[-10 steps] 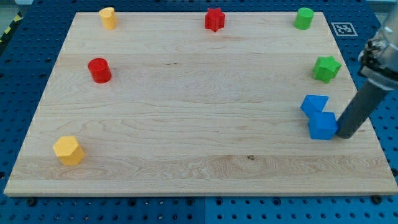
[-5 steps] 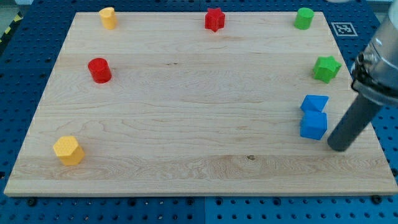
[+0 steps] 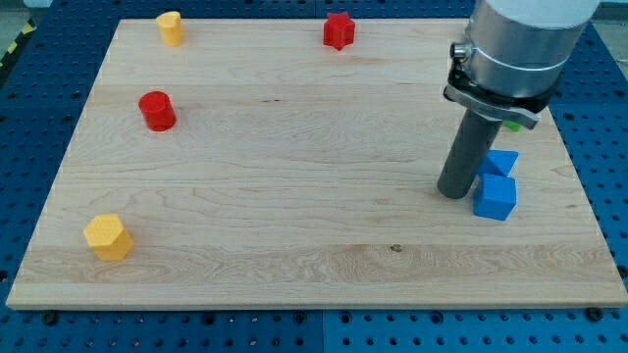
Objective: Push the blue cube downwards
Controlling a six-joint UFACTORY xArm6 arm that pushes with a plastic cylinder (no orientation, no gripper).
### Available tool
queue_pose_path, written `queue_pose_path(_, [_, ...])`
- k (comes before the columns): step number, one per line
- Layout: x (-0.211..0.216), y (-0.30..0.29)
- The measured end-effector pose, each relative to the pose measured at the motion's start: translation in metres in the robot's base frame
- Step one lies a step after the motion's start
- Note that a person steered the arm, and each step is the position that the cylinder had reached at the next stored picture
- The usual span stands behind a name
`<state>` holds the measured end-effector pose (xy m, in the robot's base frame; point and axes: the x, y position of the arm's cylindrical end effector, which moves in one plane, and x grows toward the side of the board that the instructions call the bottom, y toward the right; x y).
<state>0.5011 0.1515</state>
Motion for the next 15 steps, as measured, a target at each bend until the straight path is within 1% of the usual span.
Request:
queue_pose_path(3, [0.000, 0.027])
queue_pose_path(6, [0.033, 0.027])
queue_pose_path(8, [-0.012, 0.030])
queue_pose_path(9, [-0.012, 0.031])
queue_pose_path(10, [-0.004, 0.053])
queue_pose_path(12, [0.029, 0.086])
queue_pose_path(13, [0.017, 0.088])
queue_pose_path(14, [-0.007, 0.100])
queue_pose_path(15, [-0.009, 0.135])
